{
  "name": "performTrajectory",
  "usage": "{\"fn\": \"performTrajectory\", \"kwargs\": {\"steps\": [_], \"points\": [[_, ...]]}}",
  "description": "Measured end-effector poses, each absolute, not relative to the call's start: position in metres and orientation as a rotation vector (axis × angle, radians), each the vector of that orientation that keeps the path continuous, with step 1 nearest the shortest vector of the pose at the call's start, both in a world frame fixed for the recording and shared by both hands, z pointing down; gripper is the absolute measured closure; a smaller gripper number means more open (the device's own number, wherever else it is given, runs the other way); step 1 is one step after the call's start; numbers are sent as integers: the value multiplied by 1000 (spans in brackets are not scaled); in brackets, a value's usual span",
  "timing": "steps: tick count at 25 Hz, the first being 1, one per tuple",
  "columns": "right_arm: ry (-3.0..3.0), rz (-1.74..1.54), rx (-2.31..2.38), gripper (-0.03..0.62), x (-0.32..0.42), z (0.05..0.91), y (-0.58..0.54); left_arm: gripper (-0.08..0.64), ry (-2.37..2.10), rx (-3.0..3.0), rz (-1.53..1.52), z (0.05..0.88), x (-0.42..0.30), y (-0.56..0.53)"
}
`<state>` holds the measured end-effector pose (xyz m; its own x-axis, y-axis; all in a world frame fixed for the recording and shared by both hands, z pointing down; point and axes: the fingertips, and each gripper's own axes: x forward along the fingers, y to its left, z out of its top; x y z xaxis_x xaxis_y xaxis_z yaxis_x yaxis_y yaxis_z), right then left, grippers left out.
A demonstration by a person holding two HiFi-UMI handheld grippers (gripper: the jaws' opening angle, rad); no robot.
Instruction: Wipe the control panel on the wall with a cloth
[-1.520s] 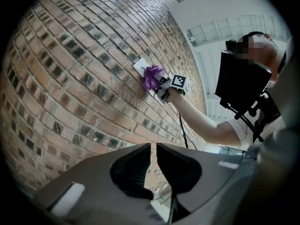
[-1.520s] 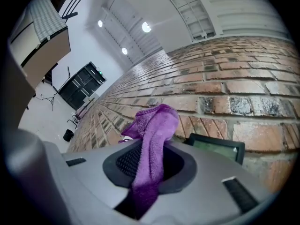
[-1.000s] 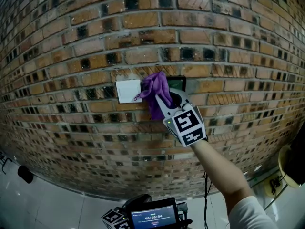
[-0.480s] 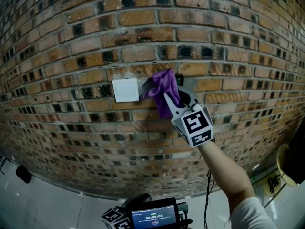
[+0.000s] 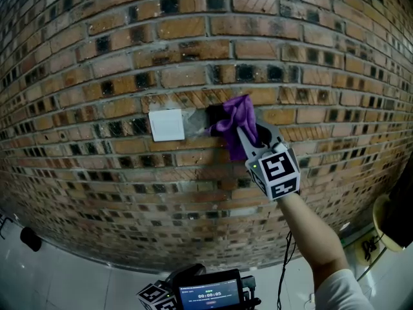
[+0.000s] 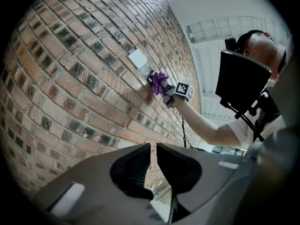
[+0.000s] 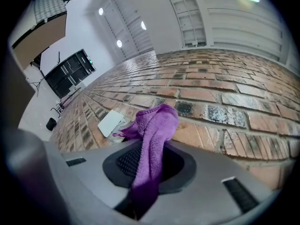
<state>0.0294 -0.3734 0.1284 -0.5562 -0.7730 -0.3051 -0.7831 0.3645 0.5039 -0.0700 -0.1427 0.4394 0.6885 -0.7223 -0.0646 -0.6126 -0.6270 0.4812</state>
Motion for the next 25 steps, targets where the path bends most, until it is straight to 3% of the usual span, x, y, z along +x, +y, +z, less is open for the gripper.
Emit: {"fn": "performTrajectory", "kwargs": {"steps": [16, 25], "points": [[2458, 893, -1717, 511, 111, 127, -376, 526, -966, 2495, -322, 442, -52, -141], [2445, 942, -1650, 511, 95, 112, -356, 526, -962, 2493, -326, 443, -53, -137]]}}
